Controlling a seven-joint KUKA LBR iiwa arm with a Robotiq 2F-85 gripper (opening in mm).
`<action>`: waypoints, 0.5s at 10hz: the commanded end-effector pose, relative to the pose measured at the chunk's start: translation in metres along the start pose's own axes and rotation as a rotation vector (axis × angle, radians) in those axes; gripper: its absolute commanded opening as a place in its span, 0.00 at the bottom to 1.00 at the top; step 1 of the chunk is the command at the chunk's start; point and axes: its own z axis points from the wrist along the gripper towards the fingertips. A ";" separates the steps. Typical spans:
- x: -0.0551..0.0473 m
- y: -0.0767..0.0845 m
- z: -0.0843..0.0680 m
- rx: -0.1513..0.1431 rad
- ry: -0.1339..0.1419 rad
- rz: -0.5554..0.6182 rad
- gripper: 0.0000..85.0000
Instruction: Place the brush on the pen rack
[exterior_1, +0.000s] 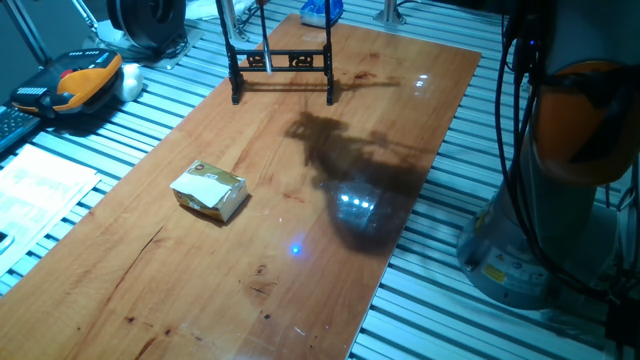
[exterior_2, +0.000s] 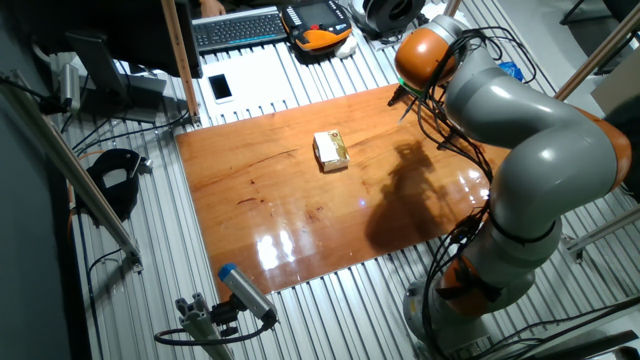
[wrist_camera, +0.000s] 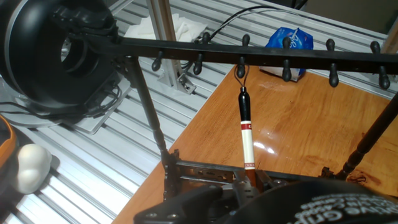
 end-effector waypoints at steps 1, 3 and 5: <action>0.000 0.000 0.000 0.000 0.001 0.000 0.00; 0.000 -0.001 0.002 -0.003 0.006 0.000 0.00; 0.000 -0.002 0.005 -0.006 0.009 -0.003 0.00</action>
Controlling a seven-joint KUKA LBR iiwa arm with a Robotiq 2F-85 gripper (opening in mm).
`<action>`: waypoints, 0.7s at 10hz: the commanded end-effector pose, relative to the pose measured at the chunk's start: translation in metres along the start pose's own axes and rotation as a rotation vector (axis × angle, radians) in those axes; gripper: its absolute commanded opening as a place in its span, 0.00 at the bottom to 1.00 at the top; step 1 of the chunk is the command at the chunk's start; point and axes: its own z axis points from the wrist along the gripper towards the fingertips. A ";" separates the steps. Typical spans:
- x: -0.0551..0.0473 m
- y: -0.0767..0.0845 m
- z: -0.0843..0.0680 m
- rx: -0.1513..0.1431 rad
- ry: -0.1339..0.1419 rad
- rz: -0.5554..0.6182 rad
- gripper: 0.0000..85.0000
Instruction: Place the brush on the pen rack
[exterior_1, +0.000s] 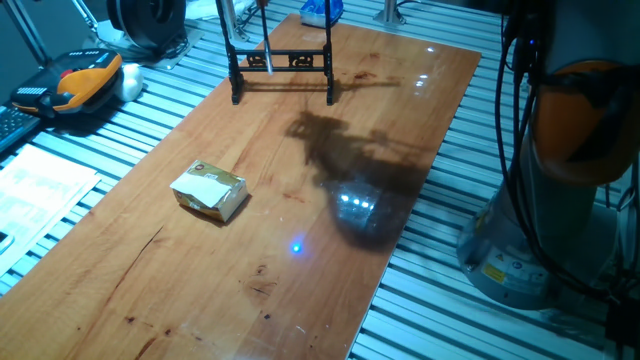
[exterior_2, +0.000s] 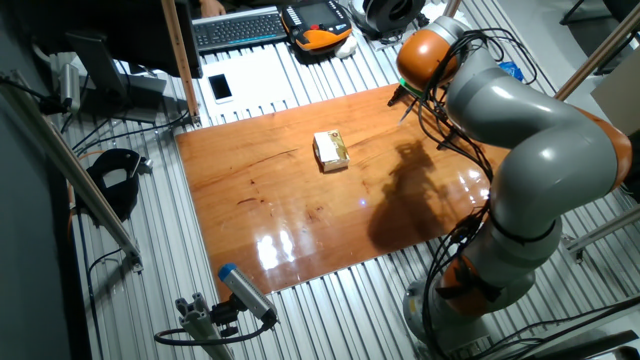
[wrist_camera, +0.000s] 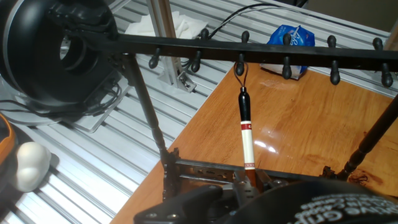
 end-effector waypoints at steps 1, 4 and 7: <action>0.000 0.000 0.001 -0.001 0.002 -0.001 0.00; 0.001 0.000 0.004 -0.003 0.003 -0.002 0.00; 0.001 0.000 0.008 -0.006 0.008 -0.003 0.00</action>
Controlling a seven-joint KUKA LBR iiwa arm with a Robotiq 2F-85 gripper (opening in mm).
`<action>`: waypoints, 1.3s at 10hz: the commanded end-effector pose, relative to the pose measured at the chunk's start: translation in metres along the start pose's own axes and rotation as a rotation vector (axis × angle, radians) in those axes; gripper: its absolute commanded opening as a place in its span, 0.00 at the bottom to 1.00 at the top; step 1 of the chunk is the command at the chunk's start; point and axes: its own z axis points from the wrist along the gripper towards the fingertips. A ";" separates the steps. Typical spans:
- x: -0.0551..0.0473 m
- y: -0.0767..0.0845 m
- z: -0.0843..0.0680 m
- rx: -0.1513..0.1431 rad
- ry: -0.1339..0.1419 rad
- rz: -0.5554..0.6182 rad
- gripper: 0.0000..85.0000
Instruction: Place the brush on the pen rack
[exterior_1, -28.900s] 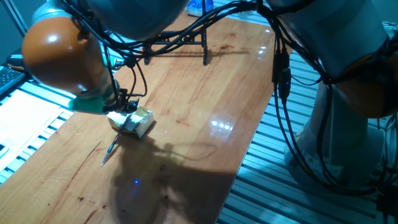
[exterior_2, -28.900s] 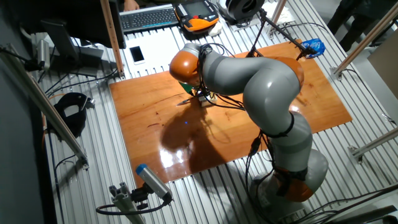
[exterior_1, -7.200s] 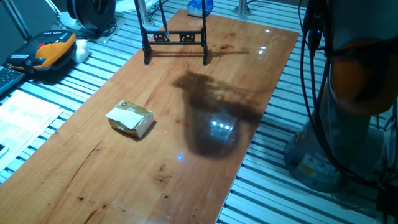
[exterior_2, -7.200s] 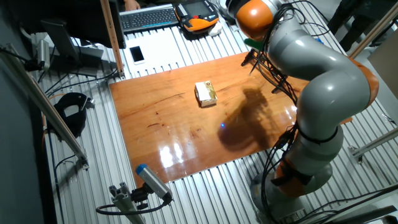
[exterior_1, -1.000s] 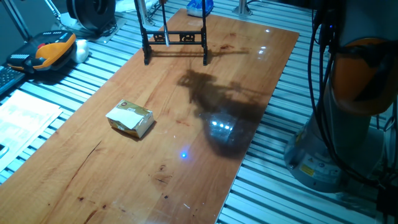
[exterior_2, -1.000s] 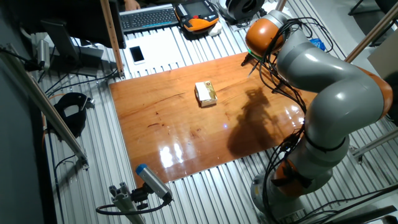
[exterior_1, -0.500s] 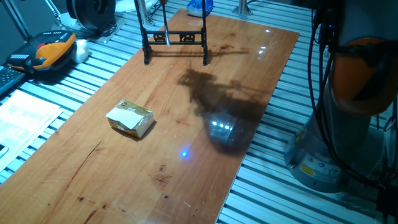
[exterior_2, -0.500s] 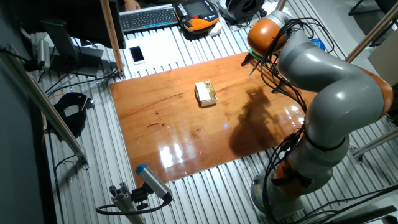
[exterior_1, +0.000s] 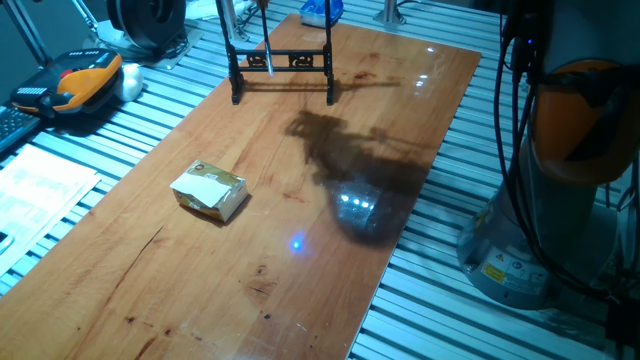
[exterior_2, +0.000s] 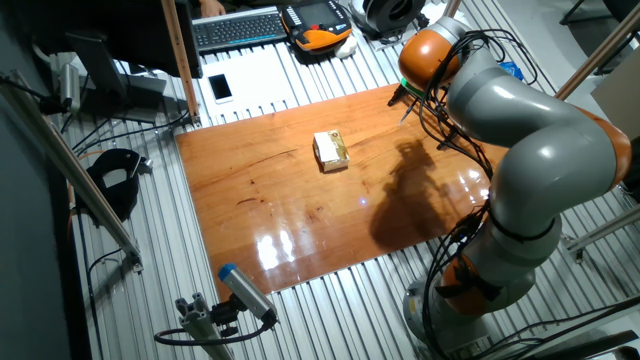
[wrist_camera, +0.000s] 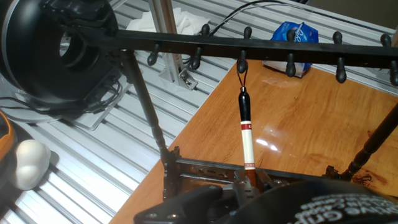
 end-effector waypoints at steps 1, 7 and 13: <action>0.000 0.000 0.001 0.000 0.000 -0.002 0.00; 0.001 0.000 0.004 -0.005 0.002 -0.001 0.00; 0.003 -0.001 0.011 -0.010 0.011 0.003 0.00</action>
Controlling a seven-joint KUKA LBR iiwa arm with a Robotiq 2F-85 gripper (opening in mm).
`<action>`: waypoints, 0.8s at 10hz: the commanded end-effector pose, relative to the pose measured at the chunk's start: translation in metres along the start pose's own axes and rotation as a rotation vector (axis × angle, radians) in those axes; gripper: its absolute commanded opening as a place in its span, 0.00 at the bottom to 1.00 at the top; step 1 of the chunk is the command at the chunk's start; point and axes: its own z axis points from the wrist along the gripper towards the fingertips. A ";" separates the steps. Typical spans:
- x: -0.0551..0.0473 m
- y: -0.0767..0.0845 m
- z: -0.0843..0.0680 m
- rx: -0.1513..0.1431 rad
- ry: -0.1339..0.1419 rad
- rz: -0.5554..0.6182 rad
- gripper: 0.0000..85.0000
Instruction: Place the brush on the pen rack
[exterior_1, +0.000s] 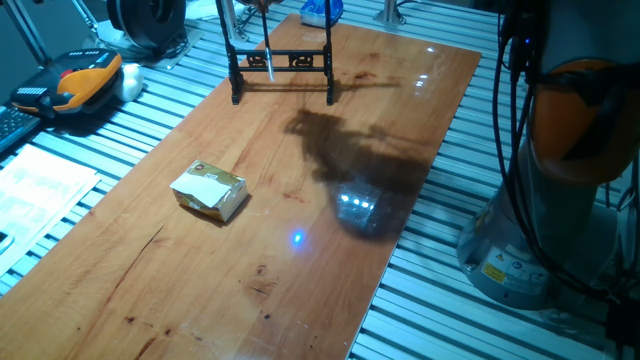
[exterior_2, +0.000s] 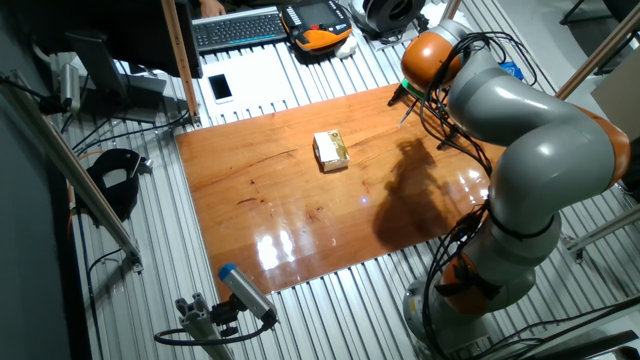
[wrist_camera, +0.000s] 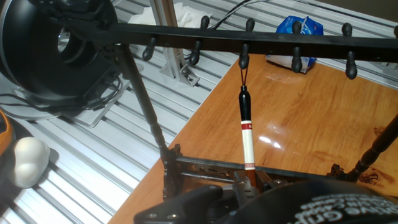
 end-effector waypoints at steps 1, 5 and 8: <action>0.000 0.000 0.001 -0.002 0.004 0.001 0.00; 0.000 -0.002 0.002 -0.005 0.010 0.002 0.00; 0.000 -0.002 0.003 -0.009 0.010 0.004 0.00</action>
